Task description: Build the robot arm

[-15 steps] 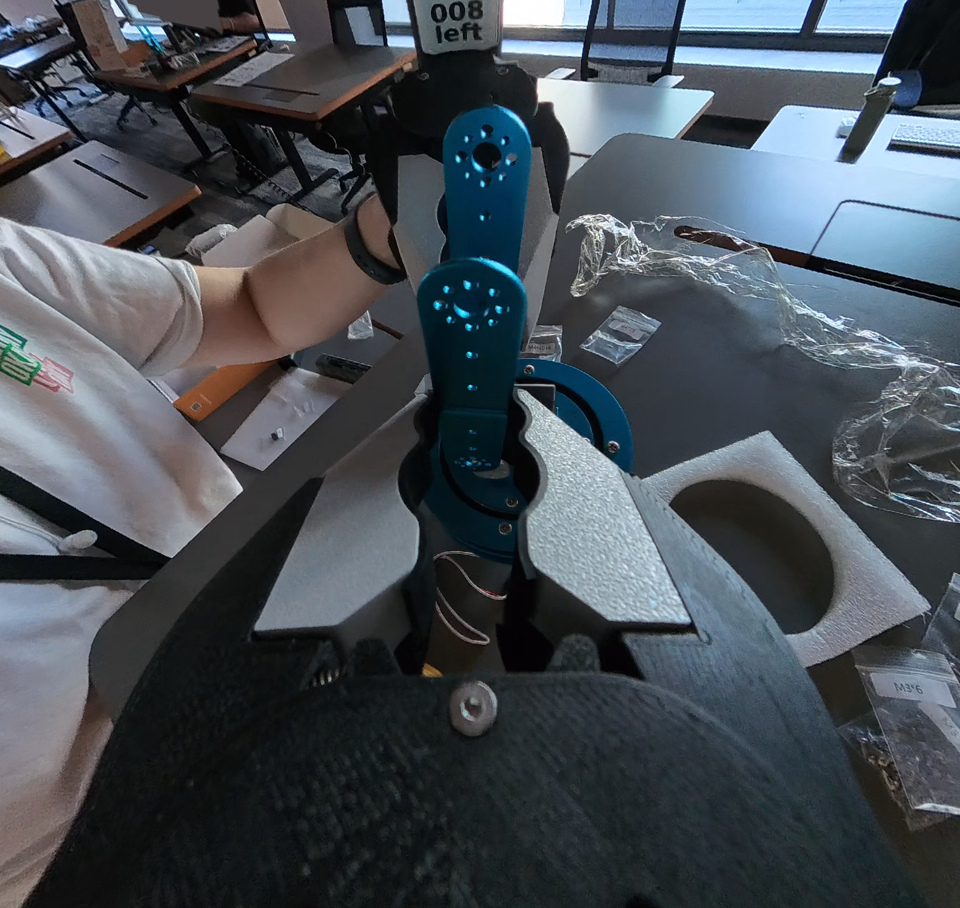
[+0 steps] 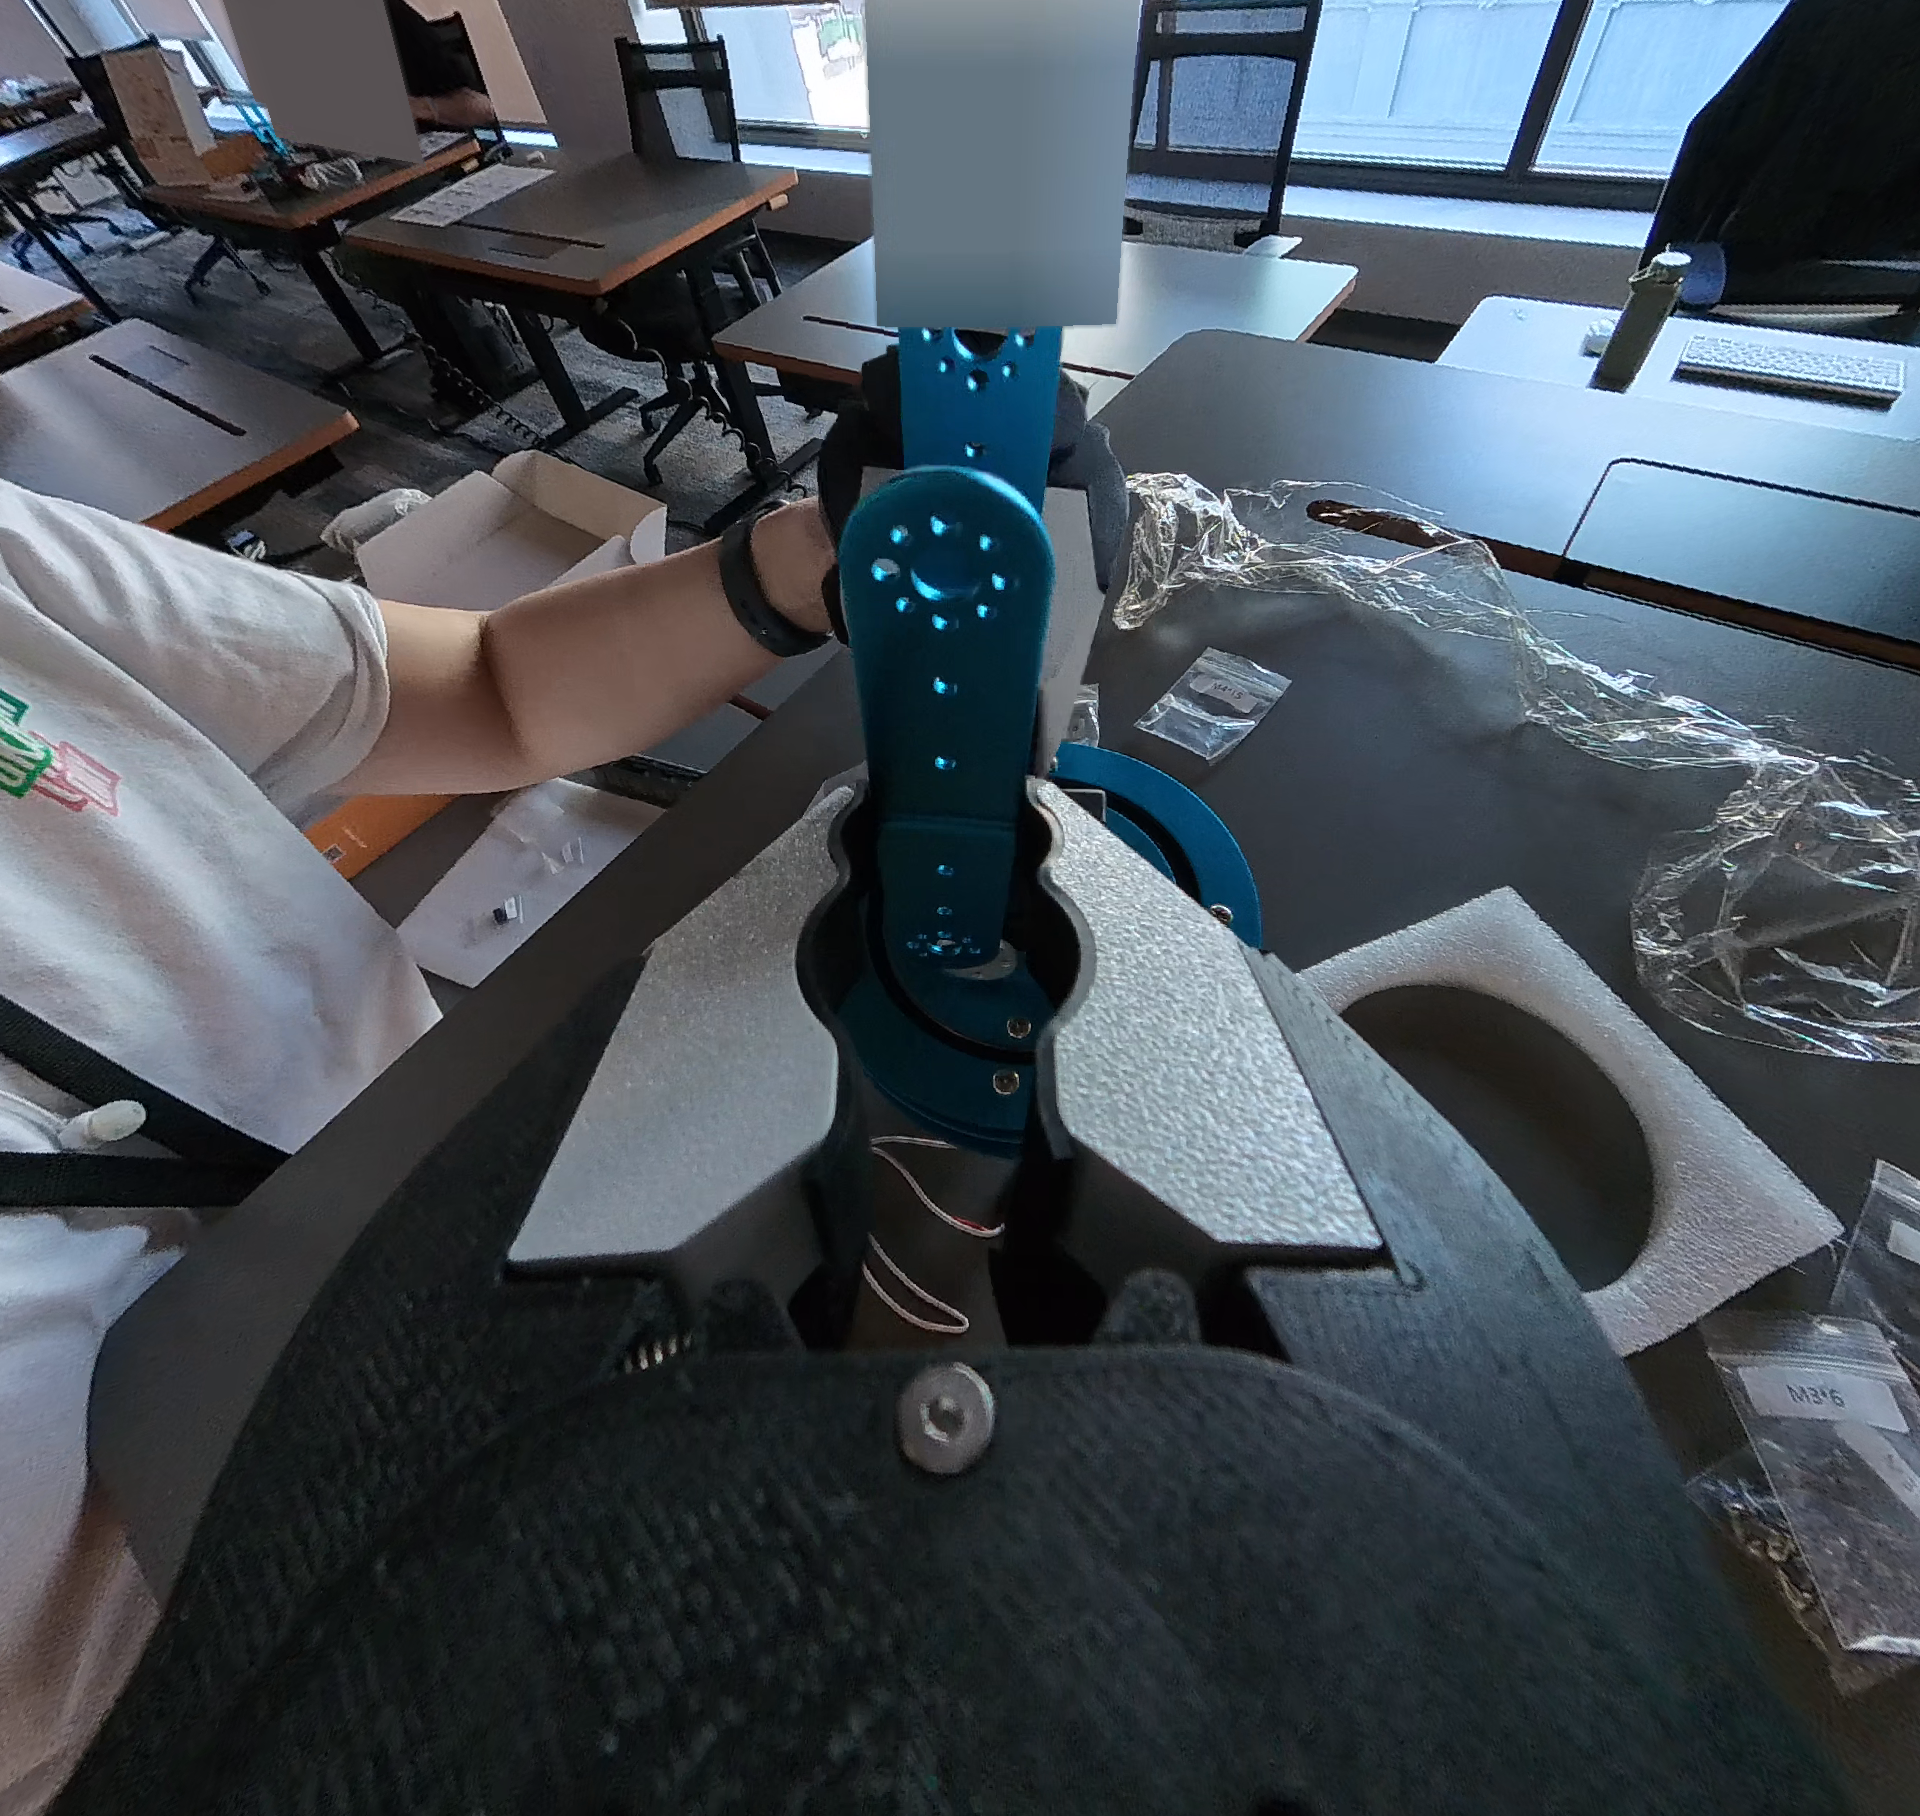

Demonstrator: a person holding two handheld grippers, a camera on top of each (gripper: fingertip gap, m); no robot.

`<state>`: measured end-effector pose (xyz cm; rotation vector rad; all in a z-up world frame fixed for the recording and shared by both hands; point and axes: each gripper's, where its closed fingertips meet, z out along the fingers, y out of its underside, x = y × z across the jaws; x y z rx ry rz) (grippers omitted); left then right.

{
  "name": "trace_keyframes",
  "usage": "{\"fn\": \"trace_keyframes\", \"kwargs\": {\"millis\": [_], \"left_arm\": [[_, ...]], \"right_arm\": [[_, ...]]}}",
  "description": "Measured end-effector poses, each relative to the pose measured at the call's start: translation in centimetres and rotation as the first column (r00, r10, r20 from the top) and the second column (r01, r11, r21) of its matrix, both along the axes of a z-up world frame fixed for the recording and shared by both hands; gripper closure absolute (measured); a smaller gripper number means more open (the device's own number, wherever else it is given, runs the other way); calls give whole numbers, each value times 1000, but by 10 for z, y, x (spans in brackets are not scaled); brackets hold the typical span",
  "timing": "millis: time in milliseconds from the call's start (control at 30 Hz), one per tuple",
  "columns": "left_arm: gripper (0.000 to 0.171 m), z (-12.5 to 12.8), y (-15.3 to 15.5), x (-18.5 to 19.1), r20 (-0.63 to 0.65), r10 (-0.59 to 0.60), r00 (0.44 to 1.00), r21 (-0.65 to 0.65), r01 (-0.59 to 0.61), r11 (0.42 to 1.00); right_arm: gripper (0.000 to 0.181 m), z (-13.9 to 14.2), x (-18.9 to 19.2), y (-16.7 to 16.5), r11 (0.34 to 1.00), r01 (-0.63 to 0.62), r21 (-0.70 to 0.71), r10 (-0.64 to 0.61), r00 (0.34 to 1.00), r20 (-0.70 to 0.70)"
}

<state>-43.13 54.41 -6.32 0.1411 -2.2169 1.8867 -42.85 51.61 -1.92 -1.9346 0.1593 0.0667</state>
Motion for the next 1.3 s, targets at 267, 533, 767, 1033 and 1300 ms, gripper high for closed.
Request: {"fn": "trace_keyframes", "kwargs": {"millis": [267, 533, 767, 1033, 1300], "left_arm": [[149, 4, 0, 1, 9, -38, 999, -29, 38, 999], [149, 4, 0, 1, 18, -69, 997, -47, 70, 996], [149, 3, 1, 1, 11, -73, 997, -49, 74, 996], [145, 3, 3, 4, 38, -31, 999, -51, 33, 998], [137, 18, 8, 7, 26, -48, 999, -115, 51, 992]], "right_arm": [[155, 0, 1, -1, 1000, 5, 16, -5, 1000, 15], [155, -1, 1, -2, 999, 1, 42, -1, 1000, 22], [155, -2, 0, -2, 1000, -9, -11, 10, 995, 96], [155, -3, 1, 1, 993, 41, -114, -24, 990, 141], [155, -3, 2, 5, 979, 107, -174, -84, 988, 130]]}}
